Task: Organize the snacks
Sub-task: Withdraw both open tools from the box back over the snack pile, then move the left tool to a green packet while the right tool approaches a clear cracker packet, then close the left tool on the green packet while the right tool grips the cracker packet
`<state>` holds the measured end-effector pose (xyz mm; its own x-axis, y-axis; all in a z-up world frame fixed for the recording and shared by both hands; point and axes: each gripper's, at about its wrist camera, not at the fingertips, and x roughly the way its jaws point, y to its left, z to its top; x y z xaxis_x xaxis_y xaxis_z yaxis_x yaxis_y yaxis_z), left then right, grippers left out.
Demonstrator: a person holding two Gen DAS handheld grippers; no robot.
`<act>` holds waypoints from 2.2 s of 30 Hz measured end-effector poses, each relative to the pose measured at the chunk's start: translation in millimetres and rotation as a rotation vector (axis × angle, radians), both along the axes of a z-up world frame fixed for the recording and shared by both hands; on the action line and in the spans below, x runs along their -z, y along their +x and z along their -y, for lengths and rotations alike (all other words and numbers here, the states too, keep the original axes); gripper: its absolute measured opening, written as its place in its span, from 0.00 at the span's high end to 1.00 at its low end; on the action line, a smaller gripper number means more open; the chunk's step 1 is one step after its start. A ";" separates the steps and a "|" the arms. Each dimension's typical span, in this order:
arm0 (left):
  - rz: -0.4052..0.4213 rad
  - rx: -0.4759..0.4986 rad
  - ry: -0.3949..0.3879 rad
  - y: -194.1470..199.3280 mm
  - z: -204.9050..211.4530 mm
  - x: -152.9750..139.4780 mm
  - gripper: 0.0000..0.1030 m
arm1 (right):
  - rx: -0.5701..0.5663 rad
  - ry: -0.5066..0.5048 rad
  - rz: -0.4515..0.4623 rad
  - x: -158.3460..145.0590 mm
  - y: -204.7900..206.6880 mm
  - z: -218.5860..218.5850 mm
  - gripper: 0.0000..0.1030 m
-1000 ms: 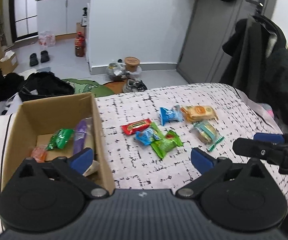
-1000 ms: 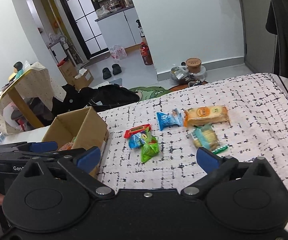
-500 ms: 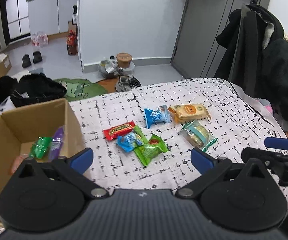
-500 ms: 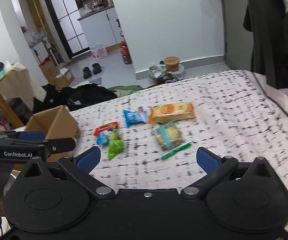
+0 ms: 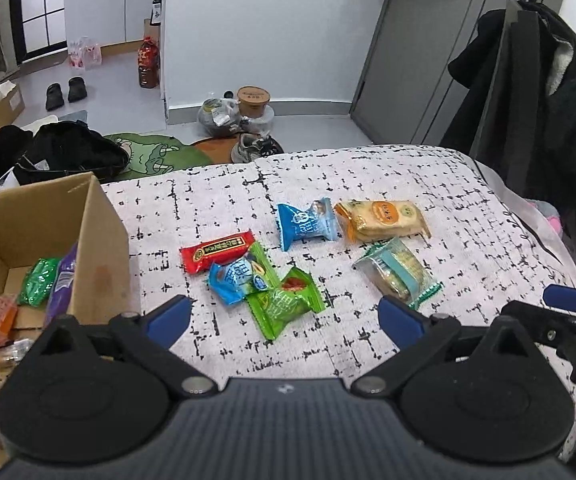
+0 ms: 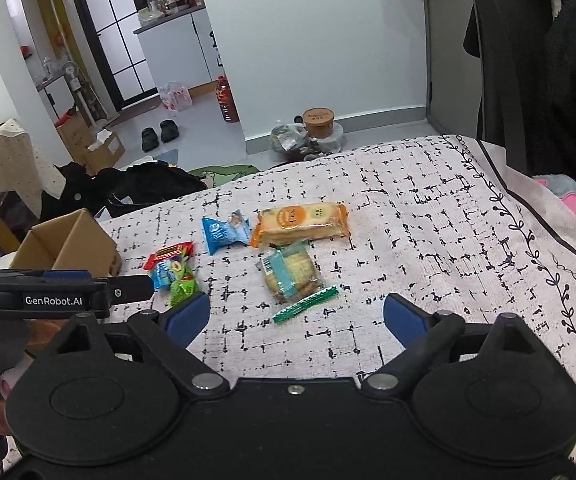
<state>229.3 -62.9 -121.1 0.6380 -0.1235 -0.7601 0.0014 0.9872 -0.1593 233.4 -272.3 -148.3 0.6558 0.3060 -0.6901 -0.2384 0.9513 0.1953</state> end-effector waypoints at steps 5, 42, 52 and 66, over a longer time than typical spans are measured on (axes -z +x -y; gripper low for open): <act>-0.020 -0.021 -0.009 9.6 1.7 9.6 0.09 | -0.002 -0.024 -0.008 9.1 10.0 -3.0 0.13; -0.139 -0.116 0.006 53.5 4.7 57.5 0.72 | -0.111 -0.045 -0.077 68.7 91.7 -42.1 0.14; -0.123 -0.125 -0.002 47.4 -2.2 50.1 0.72 | -0.138 -0.111 -0.107 75.3 90.1 -48.5 0.52; -0.068 -0.117 -0.018 24.0 -14.7 32.5 0.72 | -0.074 -0.035 -0.096 46.3 57.5 -49.0 0.54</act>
<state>253.4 -48.2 -153.6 0.5956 -0.0649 -0.8007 -0.1255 0.9770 -0.1726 290.9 -223.3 -194.6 0.5624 0.3261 -0.7598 -0.2898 0.9384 0.1882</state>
